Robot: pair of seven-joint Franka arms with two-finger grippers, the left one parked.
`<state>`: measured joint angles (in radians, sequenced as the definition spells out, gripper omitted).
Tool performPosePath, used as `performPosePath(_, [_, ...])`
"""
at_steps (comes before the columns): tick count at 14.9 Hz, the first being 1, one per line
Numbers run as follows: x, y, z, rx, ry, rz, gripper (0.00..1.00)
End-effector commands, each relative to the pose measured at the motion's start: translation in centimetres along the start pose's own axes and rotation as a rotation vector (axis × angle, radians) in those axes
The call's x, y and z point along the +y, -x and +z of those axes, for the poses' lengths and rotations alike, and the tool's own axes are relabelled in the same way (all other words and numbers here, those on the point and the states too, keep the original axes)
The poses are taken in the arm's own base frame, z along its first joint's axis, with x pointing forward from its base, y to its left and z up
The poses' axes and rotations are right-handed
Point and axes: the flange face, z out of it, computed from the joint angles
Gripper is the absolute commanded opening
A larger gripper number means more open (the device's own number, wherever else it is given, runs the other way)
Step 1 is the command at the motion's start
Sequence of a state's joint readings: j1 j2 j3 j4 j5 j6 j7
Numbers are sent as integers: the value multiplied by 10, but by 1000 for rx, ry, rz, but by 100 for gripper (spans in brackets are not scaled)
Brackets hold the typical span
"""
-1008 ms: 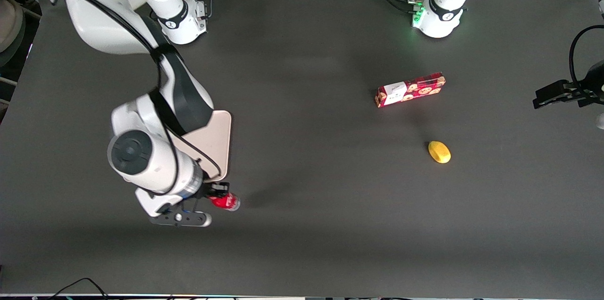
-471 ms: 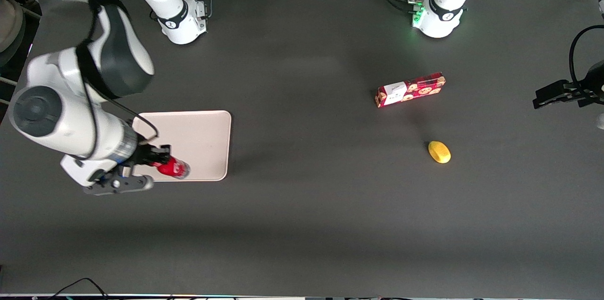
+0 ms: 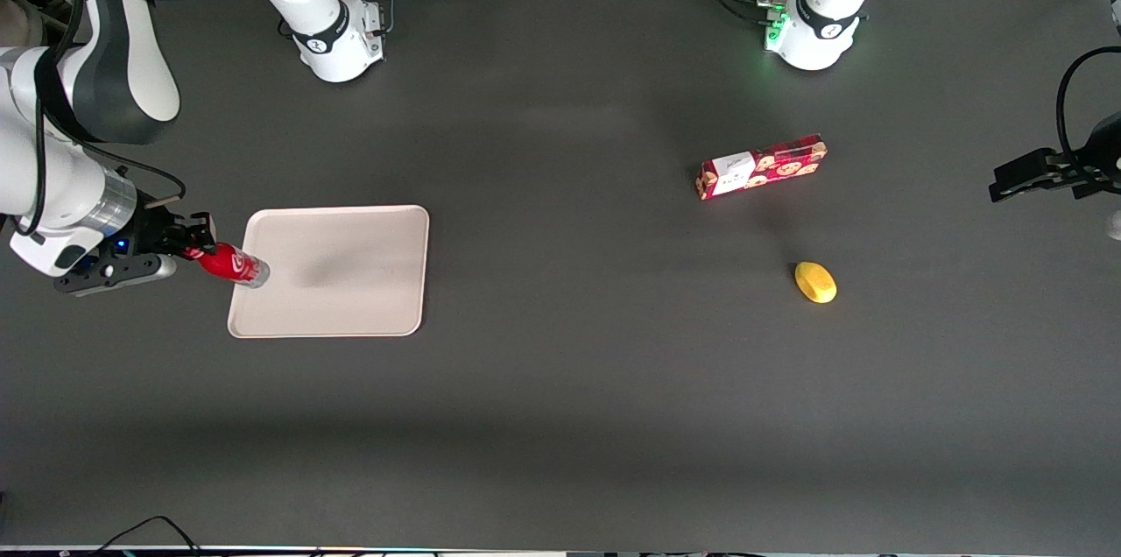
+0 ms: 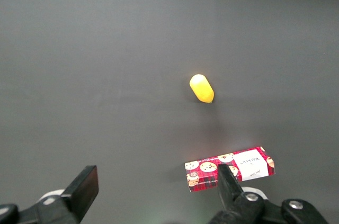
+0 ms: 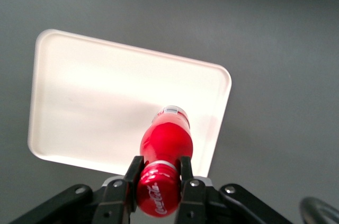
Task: Place coke bottle on tray
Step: 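Lower the bottle onto the tray and open the right gripper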
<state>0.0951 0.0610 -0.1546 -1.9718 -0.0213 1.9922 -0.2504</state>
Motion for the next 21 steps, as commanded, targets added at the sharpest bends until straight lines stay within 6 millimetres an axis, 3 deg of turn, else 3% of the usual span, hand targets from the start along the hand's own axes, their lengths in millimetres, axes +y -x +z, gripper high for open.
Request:
performPosePath(1, [9, 32, 51, 58, -8, -56, 0])
performPosePath(3, [17, 38, 69, 63, -3, -62, 0])
performPosePath(6, [35, 40, 79, 65, 6, -82, 0])
performPosePath(10, [36, 36, 96, 52, 11, -84, 0])
performPosePath(15, [36, 33, 104, 49, 14, -72, 0])
performPosePath(18, [36, 32, 106, 48, 15, -72, 44])
performPosePath(19, [37, 32, 106, 48, 15, -70, 49])
performPosePath(21, [36, 30, 104, 54, 10, -64, 100])
